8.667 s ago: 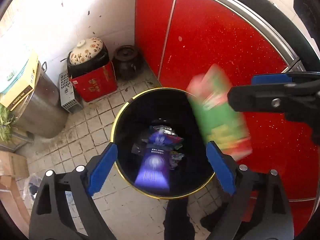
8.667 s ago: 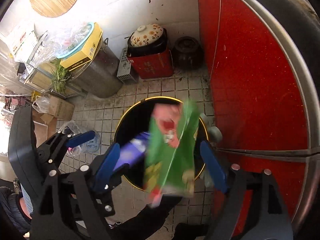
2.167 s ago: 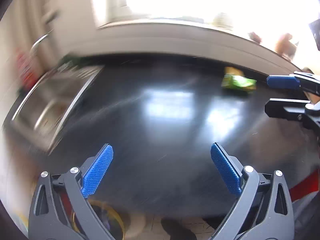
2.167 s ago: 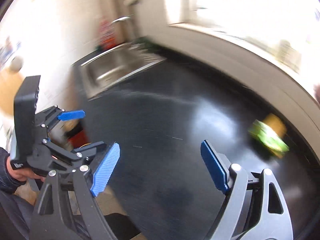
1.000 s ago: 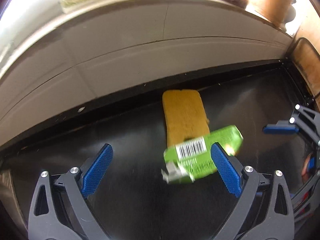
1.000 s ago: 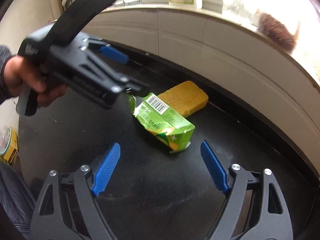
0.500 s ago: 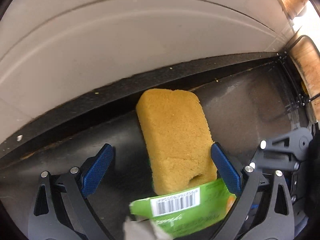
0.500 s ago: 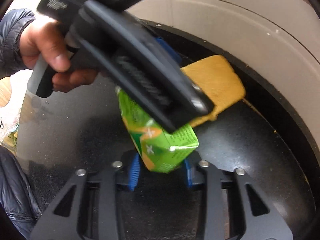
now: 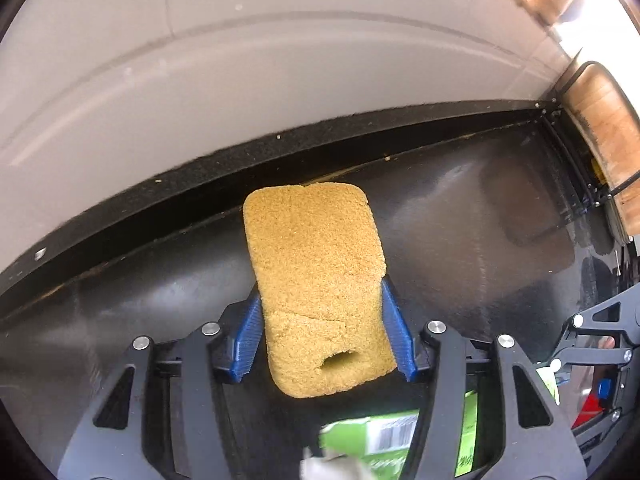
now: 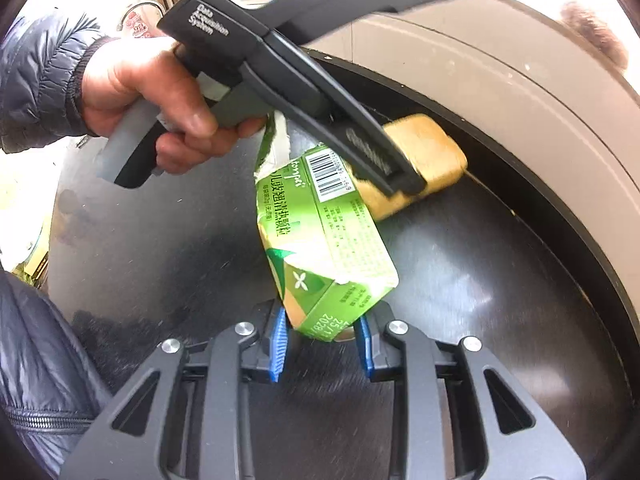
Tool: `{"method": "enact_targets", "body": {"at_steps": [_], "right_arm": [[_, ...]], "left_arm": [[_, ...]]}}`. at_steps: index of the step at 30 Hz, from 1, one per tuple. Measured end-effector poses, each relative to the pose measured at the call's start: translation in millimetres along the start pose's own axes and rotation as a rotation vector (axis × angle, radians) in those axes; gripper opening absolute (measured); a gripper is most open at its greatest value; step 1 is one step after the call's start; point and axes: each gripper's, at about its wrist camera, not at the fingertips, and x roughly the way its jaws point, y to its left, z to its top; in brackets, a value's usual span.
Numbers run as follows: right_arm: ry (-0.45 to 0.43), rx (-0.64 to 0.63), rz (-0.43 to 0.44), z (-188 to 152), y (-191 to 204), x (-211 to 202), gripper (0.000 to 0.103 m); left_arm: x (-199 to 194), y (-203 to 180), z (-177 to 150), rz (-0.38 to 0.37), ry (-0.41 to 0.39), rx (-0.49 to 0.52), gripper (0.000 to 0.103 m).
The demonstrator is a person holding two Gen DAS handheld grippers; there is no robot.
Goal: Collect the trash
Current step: 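Grasp the green carton with the right tool while the left tool grasps the yellow sponge, then carry the sponge and carton over the bin and open both tools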
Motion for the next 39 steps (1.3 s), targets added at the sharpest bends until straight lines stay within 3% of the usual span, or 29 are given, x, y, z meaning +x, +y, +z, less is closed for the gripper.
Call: {"method": "enact_targets", "body": {"at_steps": [6,13,22,28,31,36,39], "right_arm": [[-0.025,-0.009,-0.030,-14,30,-33,0.029],[-0.050,-0.014,-0.059,-36,67,-63,0.029],[-0.057,0.005,-0.076,-53,90,-68,0.029],[-0.077,-0.011,-0.075,-43,105,-78,0.029],[-0.100,-0.047,-0.061,-23,121,-79,0.029],[-0.137,-0.162,-0.010,24,169,-70,0.029],[-0.144,-0.246,0.079,57,217,-55,0.029]], "left_arm": [[-61,-19,-28,0.039,-0.078,-0.041,0.054],[-127,-29,-87,0.097,-0.152,-0.111,0.054],[-160,-32,-139,0.162,-0.189,-0.173,0.054],[-184,-28,-166,0.200,-0.222,-0.203,0.054],[-207,-15,-191,0.242,-0.256,-0.259,0.054],[-258,19,-264,0.407,-0.326,-0.412,0.054],[-295,45,-338,0.513,-0.354,-0.581,0.054]]}}
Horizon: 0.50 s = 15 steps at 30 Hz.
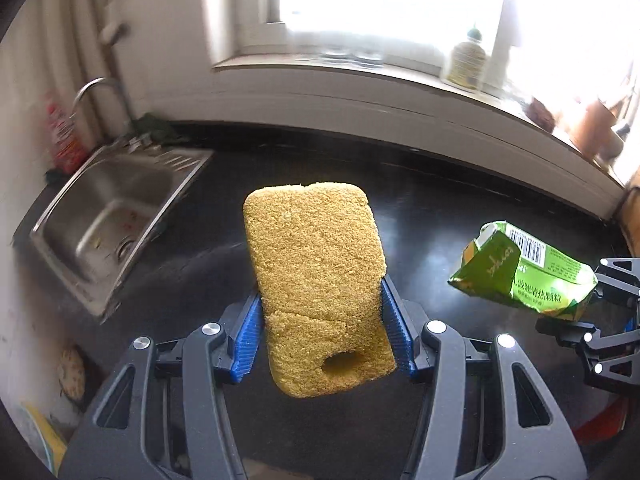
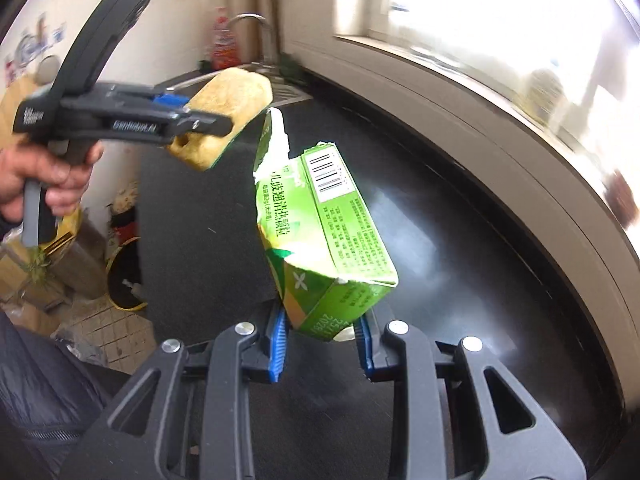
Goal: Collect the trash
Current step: 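Carry the sponge and carton over the bin and open both tools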
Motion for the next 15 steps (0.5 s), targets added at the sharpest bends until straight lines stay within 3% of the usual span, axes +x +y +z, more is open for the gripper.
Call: {"method": "enact_targets", "body": {"at_steps": [3,8,13,15], "right_arm": [[0.004,-0.091,0.112,36,53,31,0.029],[0.047,-0.209,0.316,82,160,91,0.029],[0.132,-0.272,0.459,98,259,156,0.029],[0.192,-0.281,0.487,94,299,191,0.029]], "left_arm": [[-24,62,-38,0.114,-0.003,-0.119,0.054],[-61,154,-129,0.317,0.012,-0.304,0.054],[-62,213,-224,0.420,0.097,-0.428,0.054],[-54,227,-254,0.424,0.116,-0.471,0.054]]}}
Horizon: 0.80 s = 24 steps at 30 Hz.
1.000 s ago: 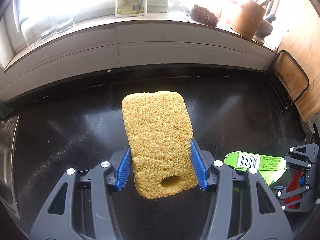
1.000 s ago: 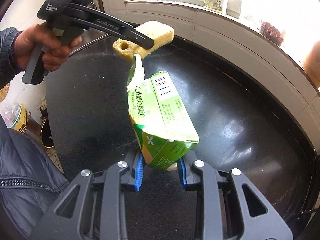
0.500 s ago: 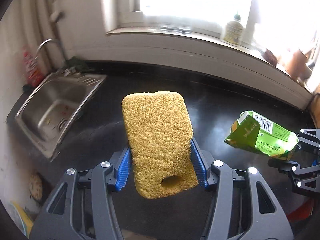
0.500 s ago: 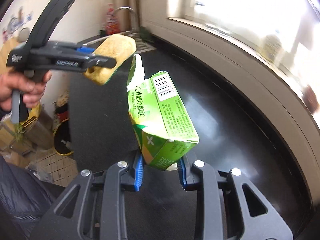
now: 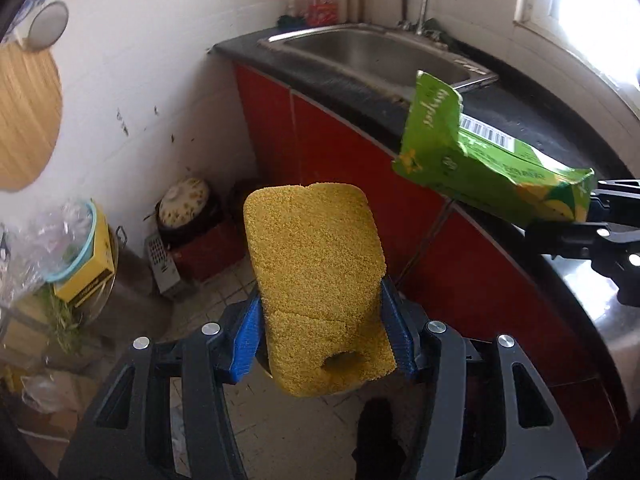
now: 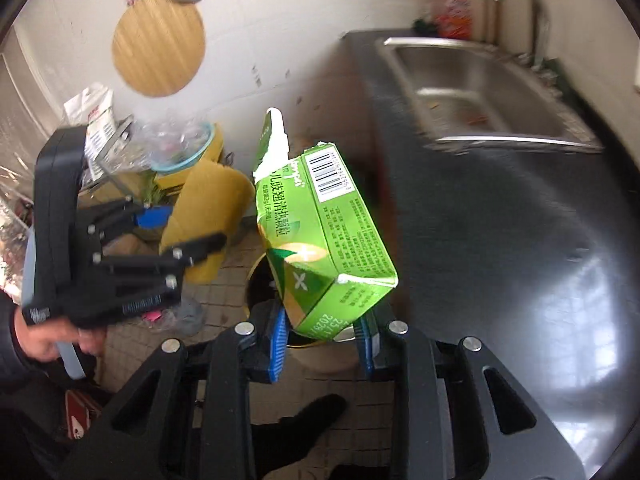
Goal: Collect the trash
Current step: 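Carry the sponge and carton over the bin and open both tools, then move both open tools back over the empty counter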
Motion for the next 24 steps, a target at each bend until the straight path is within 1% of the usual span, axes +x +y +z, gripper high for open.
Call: {"method": "enact_targets", "body": {"at_steps": [1,2,4,6,8,10,13,15,16,17,18,19,20,22,24], "right_arm": [[0.035,0.008,0.017,4,5,27,0.029],[0.066,0.015,0.024,5,9,49,0.029],[0.114,0.024,0.028,6,14,83,0.029],[0.164,0.007,0.017,5,18,121,0.029],[0.201,-0.003,0.007,1,21,147,0.029],[0.232,-0.005,-0.002,-2,18,171,0.029],[0.248,0.002,-0.010,-5,14,189,0.029],[0.259,0.005,-0.003,-6,8,197,0.029],[0.261,0.005,-0.001,-5,8,202,0.029],[0.263,0.002,-0.009,-4,8,206,0.036],[0.265,0.004,-0.011,-5,3,202,0.056],[0.253,0.012,-0.020,-3,2,200,0.064],[0.242,0.018,-0.019,-1,3,200,0.068],[0.244,0.032,-0.004,2,3,197,0.070],[0.233,0.030,-0.001,4,5,185,0.072]], "left_arm": [[18,15,-12,-0.009,0.034,-0.039,0.054],[28,22,-18,-0.014,0.048,-0.060,0.054],[57,35,-34,-0.016,0.079,-0.089,0.054],[85,45,-42,-0.034,0.106,-0.115,0.054],[110,52,-50,-0.045,0.132,-0.145,0.054],[129,59,-54,-0.056,0.138,-0.168,0.054],[150,64,-58,-0.073,0.143,-0.169,0.055],[154,65,-63,-0.086,0.150,-0.164,0.056],[158,64,-63,-0.085,0.154,-0.153,0.059],[160,64,-64,-0.080,0.157,-0.138,0.068],[160,63,-63,-0.076,0.162,-0.129,0.075],[158,62,-64,-0.060,0.162,-0.117,0.084],[156,63,-64,-0.051,0.157,-0.114,0.087],[150,65,-64,-0.051,0.164,-0.118,0.090],[144,67,-63,-0.046,0.172,-0.111,0.090]]}}
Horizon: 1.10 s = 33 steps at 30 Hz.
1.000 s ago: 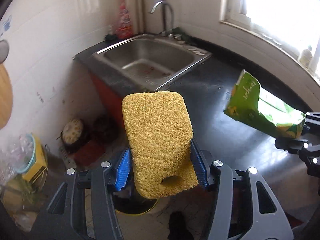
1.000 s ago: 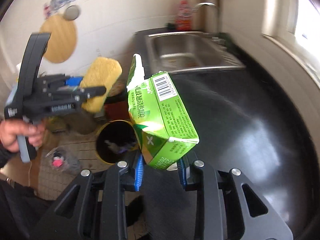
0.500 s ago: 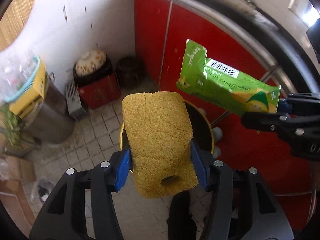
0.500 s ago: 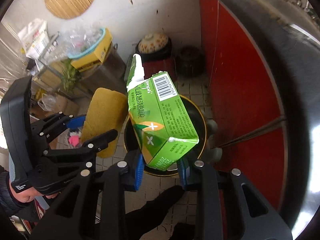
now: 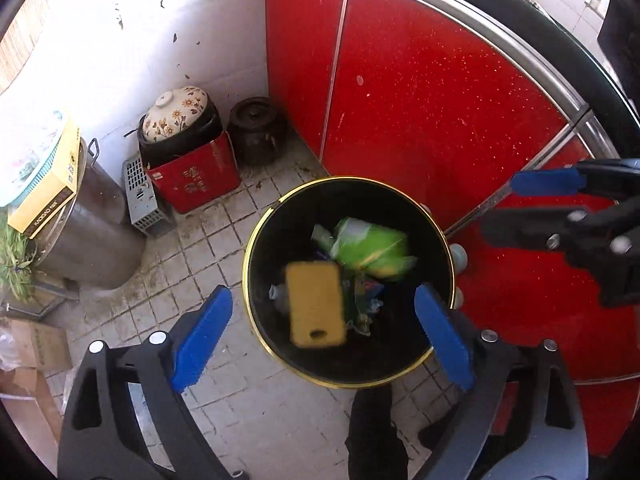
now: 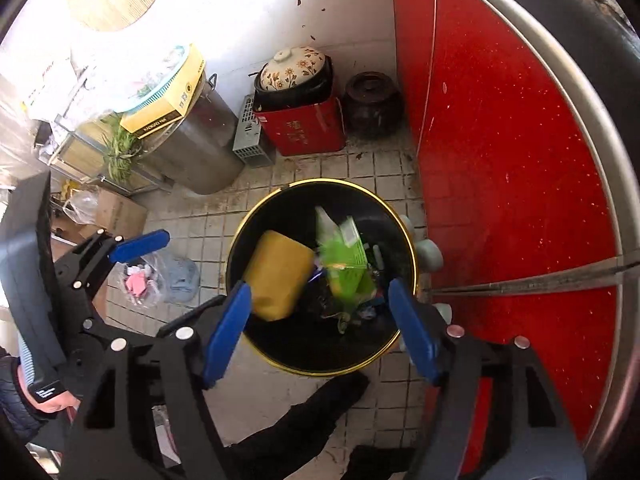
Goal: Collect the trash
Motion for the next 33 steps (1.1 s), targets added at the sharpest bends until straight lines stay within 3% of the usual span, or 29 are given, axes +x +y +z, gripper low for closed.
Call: {"method": "enact_targets", "body": {"at_steps": [4,7,9,13,19,22,26,29,33], "right_arm": [[-0.046,0.016,0.002,-3,2,-45,0.078],[-0.095,0.038,-0.005,-8,0,-94,0.084],[-0.152,0.069,-0.043,-18,-7,-143,0.093],[-0.263,0.145,-0.144,-51,-29,-233,0.096],[-0.375,0.378,-0.415,-154,-74,-356,0.096],[-0.404,0.569,-0.550,-224,-99,-405,0.096],[-0.414,0.844,-0.728,-316,-121,-456,0.096],[-0.452,1.026,-0.789,-370,-129,-483,0.096],[-0.471,1.175,-0.822,-412,-133,-501,0.096]], "left_arm": [[-32,-8,6,0.019,-0.005,0.040,0.090],[-68,-25,19,0.042,-0.041,0.088,0.095],[-91,-42,29,0.057,-0.068,0.113,0.096],[-138,-95,59,0.018,-0.108,0.193,0.096],[-191,-220,93,-0.170,-0.168,0.429,0.096],[-214,-294,100,-0.291,-0.176,0.560,0.096],[-237,-375,96,-0.371,-0.182,0.687,0.096],[-249,-429,85,-0.419,-0.148,0.752,0.096],[-261,-481,66,-0.438,-0.125,0.832,0.096]]}}
